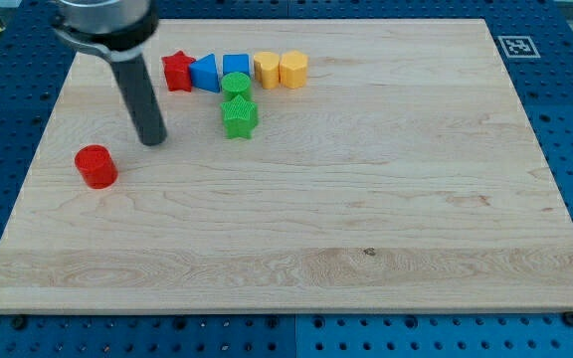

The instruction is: Push the red circle slightly to the right

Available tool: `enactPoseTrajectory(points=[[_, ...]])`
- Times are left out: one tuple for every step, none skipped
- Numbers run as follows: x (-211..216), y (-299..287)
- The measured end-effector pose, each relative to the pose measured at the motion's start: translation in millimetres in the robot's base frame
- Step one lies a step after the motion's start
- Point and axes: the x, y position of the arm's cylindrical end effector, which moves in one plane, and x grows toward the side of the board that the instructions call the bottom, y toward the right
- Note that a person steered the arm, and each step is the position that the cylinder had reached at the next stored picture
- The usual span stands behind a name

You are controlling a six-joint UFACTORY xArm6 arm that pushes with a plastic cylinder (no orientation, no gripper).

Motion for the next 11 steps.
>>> enactPoseTrajectory(points=[[12,-56],[50,-91],[67,-74],[67,-40],[61,-23],[43,-21],[32,-16],[34,-4],[40,11],[49,27],[53,41]])
